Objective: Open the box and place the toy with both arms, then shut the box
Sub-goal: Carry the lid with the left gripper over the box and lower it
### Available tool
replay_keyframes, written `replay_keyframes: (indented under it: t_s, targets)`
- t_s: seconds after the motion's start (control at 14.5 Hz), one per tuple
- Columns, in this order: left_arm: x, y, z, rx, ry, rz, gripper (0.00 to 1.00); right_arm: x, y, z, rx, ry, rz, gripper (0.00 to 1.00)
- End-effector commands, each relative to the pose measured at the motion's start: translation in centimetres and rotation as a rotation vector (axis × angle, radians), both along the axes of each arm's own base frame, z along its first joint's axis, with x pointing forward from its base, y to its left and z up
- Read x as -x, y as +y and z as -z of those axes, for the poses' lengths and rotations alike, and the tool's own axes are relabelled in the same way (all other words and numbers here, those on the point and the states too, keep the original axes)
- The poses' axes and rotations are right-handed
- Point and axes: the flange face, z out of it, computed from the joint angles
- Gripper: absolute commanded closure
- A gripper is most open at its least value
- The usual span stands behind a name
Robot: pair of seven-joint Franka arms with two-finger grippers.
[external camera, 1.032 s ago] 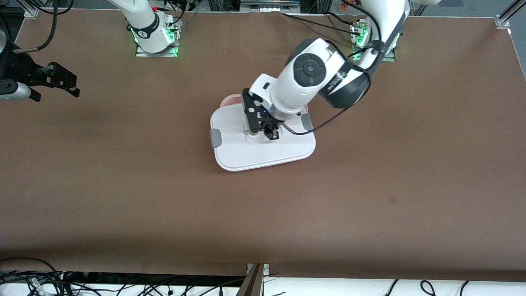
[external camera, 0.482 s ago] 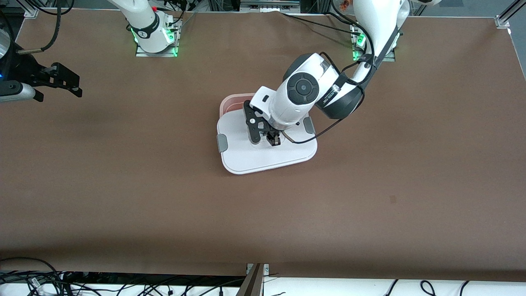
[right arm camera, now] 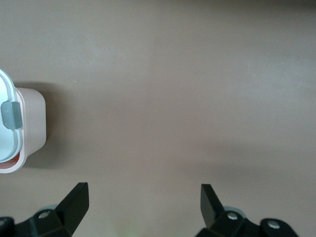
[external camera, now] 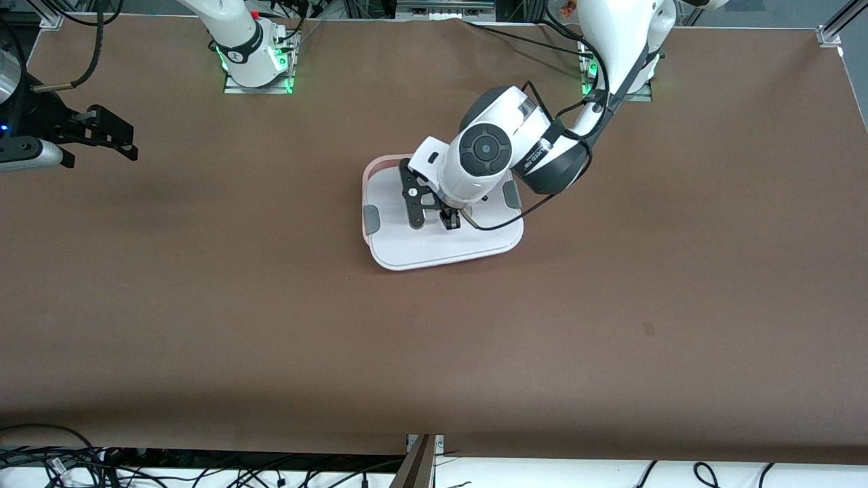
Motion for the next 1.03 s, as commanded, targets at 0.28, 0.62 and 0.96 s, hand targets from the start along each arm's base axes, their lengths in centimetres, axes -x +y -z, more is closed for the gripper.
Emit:
replay_keyframes:
  t_s: [0.28,0.62,0.96]
  targets:
    - [0.6,-0.5,1.2,0.004,0.017,0.087,1.00,0.0,-0.4,-0.5,0.001,-0.001,0.018,0.00]
    - [1.2,-1.2,0.9,0.025,0.025,0.099,1.00,0.0,-0.4,-0.4,0.001,0.000,0.018,0.00]
    - [1.3,-1.2,1.4,0.012,0.028,0.110,1.00,0.0,-0.4,-0.4,0.001,0.000,0.018,0.00]
